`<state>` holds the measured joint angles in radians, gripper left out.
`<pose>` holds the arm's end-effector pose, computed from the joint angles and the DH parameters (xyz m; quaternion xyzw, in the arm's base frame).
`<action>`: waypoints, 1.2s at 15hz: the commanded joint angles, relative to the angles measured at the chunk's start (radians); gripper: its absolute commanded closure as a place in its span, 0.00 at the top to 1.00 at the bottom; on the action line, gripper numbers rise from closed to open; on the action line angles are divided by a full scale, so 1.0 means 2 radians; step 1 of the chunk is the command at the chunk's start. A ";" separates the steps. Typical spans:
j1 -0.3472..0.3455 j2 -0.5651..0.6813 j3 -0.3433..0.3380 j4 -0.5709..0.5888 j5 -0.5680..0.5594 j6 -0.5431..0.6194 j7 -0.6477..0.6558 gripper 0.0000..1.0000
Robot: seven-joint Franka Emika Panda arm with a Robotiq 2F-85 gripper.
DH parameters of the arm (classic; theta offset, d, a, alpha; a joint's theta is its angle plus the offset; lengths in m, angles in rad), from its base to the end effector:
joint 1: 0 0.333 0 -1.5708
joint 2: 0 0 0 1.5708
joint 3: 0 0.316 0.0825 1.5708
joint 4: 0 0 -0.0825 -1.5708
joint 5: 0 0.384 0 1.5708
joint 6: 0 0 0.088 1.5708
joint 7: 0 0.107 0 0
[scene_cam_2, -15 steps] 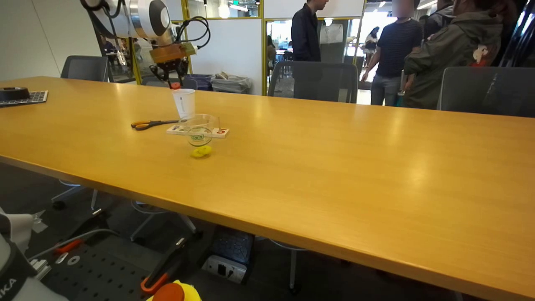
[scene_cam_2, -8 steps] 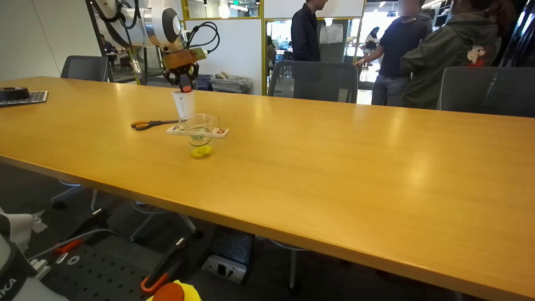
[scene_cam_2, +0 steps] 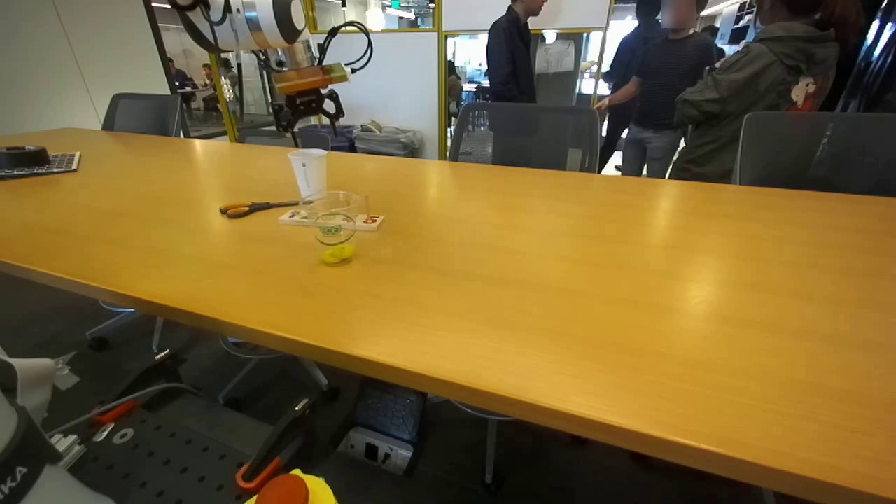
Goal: Put the yellow discs in the clear cup and the orange discs into the white cup
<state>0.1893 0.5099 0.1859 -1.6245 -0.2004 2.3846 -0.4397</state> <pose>0.6647 0.2399 0.3564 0.8906 0.4345 0.1289 0.0385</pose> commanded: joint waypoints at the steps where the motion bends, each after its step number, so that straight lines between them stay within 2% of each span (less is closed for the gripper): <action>1: -0.005 -0.066 -0.014 -0.020 -0.007 -0.069 0.032 1.00; 5: -0.018 -0.163 -0.040 -0.071 -0.015 -0.130 0.090 1.00; 11: -0.055 -0.313 -0.065 -0.206 -0.005 -0.215 0.147 1.00; 14: -0.070 -0.391 -0.077 -0.278 0.010 -0.246 0.145 1.00; 18: -0.084 -0.502 -0.108 -0.367 0.049 -0.252 0.135 1.00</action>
<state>0.0359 -0.2989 0.0081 -2.2106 -0.1672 1.8793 -0.1634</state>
